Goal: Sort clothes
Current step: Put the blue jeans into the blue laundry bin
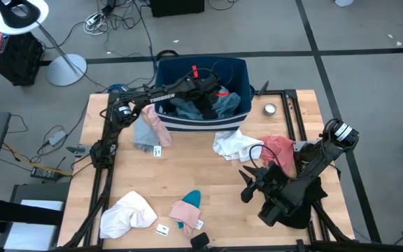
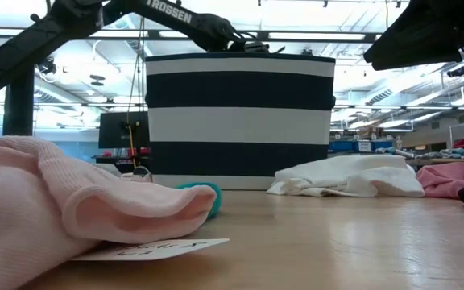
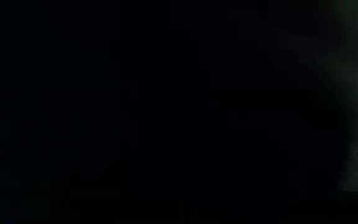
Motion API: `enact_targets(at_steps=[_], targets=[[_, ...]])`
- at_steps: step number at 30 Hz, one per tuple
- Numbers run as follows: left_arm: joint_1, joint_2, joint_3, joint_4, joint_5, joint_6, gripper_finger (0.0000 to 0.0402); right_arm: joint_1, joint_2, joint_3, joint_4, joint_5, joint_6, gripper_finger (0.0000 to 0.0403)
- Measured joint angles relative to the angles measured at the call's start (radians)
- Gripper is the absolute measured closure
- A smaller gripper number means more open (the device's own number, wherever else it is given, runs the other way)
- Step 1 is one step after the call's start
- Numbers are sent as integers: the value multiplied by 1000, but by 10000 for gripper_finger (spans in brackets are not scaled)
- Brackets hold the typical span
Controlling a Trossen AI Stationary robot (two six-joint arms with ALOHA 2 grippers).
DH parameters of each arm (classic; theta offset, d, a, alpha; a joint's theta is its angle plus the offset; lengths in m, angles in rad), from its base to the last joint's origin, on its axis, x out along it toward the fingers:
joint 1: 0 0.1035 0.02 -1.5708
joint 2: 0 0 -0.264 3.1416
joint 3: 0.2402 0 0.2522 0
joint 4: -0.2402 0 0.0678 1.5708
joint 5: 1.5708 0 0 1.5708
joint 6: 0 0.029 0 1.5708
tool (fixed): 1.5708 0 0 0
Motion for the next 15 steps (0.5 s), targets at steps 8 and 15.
enact_targets(at_steps=[8,15], targets=[[0,-1,12,-15,-8,4,285,0,0,0,0,-1,-9,289],[-6,1,146,-176,-9,34,265,0,0,0,0,-8,-11,289]])
